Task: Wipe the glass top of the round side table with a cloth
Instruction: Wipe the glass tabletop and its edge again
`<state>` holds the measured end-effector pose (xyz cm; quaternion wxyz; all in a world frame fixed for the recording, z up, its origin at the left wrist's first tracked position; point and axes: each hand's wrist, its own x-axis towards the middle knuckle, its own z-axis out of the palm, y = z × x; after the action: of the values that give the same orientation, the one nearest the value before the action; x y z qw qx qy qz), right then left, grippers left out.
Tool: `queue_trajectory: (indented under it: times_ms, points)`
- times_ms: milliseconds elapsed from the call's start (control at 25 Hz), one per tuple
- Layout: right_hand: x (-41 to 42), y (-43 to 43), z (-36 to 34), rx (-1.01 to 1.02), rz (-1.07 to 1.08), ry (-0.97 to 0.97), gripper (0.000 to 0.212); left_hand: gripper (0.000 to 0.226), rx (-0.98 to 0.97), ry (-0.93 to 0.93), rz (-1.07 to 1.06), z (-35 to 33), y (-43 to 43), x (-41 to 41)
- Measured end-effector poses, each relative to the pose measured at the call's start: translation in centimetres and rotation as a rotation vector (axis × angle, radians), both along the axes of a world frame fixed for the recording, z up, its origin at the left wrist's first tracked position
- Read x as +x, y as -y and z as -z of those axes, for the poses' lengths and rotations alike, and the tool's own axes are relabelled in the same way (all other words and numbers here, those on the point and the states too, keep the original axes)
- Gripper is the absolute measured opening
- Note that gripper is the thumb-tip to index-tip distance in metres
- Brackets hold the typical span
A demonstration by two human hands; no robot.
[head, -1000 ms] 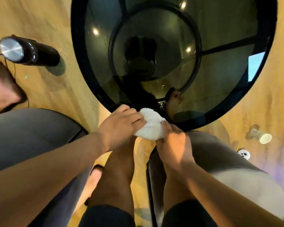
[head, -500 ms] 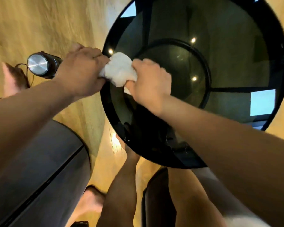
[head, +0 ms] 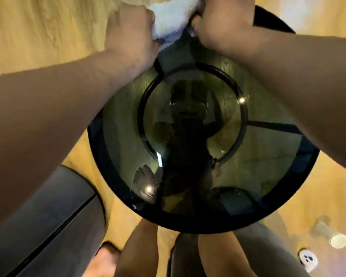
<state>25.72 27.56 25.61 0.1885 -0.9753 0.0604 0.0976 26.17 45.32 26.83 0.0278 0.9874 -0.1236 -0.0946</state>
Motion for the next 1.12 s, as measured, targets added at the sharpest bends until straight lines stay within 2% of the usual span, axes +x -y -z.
queue_trajectory:
  times_ms: [120, 200, 240, 320, 400, 480, 560, 640, 760, 840, 880, 960, 1040, 1120]
  points:
    - [0.0, 3.5, 0.6, 0.156, 0.138, -0.209, 0.028, 0.028, -0.061, -0.028, 0.005, 1.0, 3.8, 1.0]
    - [0.5, 3.0, 0.2, 0.273, 0.165, -0.36, 0.033, 0.029, -0.039, -0.021, -0.008, 0.8, 4.2, 1.6]
    - [0.8, 2.6, 0.1, 0.302, 0.171, -0.367, 0.031, 0.031, -0.008, -0.007, 0.008, 0.4, 4.1, 1.8]
    - [0.2, 2.2, -1.0, 0.262, 0.162, -0.283, 0.012, 0.037, 0.04, 0.004, 0.046, -0.5, 4.2, 1.5]
    - [-2.5, 2.6, -1.6, 0.059, 0.03, -0.128, 0.004, 0.04, 0.076, -0.022, 0.106, -0.9, 4.3, -0.7]
    - [-7.8, 3.0, -1.8, -0.062, -0.153, -0.02, 0.026, 0.038, 0.044, -0.071, 0.158, -0.8, 3.7, -5.9]
    - [-14.8, 3.6, -1.9, -0.022, -0.221, -0.046, 0.041, 0.031, -0.039, -0.157, 0.217, -1.0, 2.7, -13.4]
    - [-23.1, 3.8, -2.4, -0.025, -0.292, -0.078, 0.046, 0.033, -0.054, -0.306, 0.308, -1.8, 1.9, -21.5]
    - [-34.5, 2.9, -3.5, -0.025, -0.42, -0.316, 0.055, 0.042, -0.017, -0.651, 0.397, -3.1, 1.9, -30.6]
    - [-37.3, 3.2, -3.3, -0.009, -0.503, -0.438, 0.06, 0.039, 0.012, -0.72, 0.449, -3.2, 1.8, -32.4]
    - [-36.5, 3.6, -3.2, -0.004, -0.535, -0.429, 0.052, 0.037, 0.026, -0.718, 0.496, -3.3, 1.7, -32.2]
    - [-32.6, 4.1, -3.1, -0.001, -0.528, -0.298, 0.034, 0.033, 0.026, -0.585, 0.552, -3.7, 1.3, -29.7]
    - [-25.9, 4.5, -3.0, -0.052, -0.487, -0.167, 0.031, 0.034, 0.039, -0.349, 0.521, -2.7, 1.5, -24.0]
    - [-18.1, 4.4, -2.7, -0.206, -0.416, -0.015, 0.033, 0.033, 0.127, -0.136, 0.515, -0.9, 2.4, -15.2]
